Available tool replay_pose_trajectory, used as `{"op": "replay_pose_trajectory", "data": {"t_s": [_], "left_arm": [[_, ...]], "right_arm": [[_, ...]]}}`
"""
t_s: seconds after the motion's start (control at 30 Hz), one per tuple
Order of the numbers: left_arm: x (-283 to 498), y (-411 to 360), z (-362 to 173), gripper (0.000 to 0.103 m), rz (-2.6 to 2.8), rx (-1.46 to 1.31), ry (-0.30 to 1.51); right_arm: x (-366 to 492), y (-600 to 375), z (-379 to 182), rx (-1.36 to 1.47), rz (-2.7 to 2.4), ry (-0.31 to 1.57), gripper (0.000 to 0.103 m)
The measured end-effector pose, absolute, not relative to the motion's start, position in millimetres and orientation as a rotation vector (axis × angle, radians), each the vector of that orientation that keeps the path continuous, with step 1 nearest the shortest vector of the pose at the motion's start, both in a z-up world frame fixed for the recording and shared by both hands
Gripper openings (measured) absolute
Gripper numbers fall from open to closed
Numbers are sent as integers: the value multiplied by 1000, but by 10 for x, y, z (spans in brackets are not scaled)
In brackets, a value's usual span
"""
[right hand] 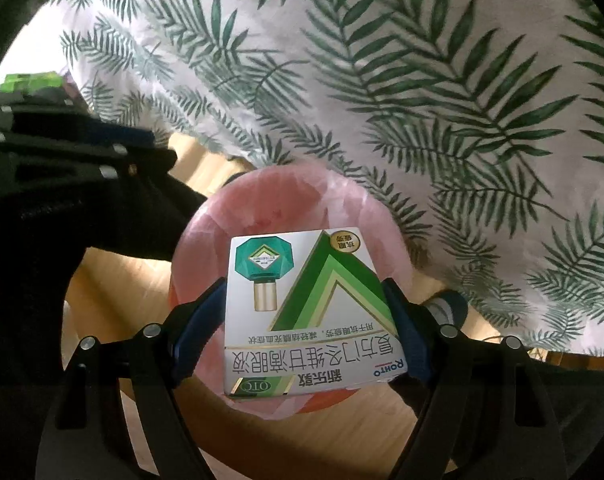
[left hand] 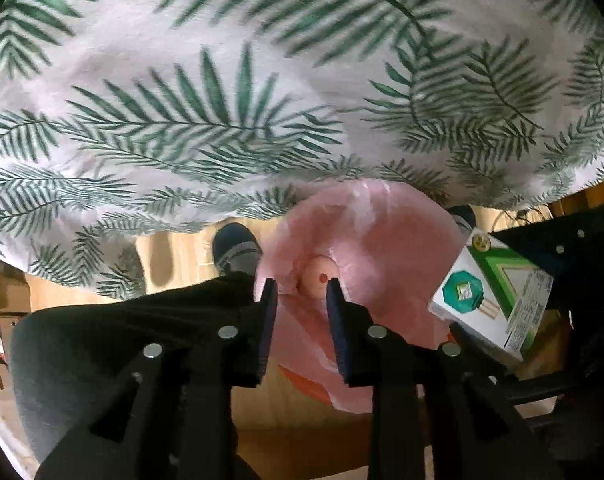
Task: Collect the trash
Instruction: 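Lower both tools to the pink bin and release the box and lid inside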
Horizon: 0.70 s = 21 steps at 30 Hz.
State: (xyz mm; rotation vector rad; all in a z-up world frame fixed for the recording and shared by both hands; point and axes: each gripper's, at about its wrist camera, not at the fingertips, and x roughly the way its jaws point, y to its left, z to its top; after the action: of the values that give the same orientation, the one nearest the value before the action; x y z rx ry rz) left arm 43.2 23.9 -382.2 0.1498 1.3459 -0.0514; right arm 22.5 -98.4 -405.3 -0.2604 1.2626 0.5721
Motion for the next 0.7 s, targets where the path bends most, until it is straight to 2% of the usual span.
{"op": "replay_pose_trajectory", "data": {"t_s": [0.1,0.13,0.17,0.33,0.47,0.7], "left_arm": [[452,331,-3753,50,3,143,1311],[459,366,-3728,63,21,136,1301],[472,412,-3694,70,41,121,1288],[514,533,-3619,84,79,80,1278],[520,500,-3586,97,142,177,1259],[511,442,-3581,98,151,248,1280]], "right_arm": [[230,-937,-4077,-271,579,1267,78],[236,-925,-4089,-273,580,1268,78],[239,-912,-4098,-275,582,1269,78],[258,-865,-4136,-279,584,1269,80],[270,-892,-4137,-247,586,1271,88],[283,-999,-4072,-243,525,1222,97]]}}
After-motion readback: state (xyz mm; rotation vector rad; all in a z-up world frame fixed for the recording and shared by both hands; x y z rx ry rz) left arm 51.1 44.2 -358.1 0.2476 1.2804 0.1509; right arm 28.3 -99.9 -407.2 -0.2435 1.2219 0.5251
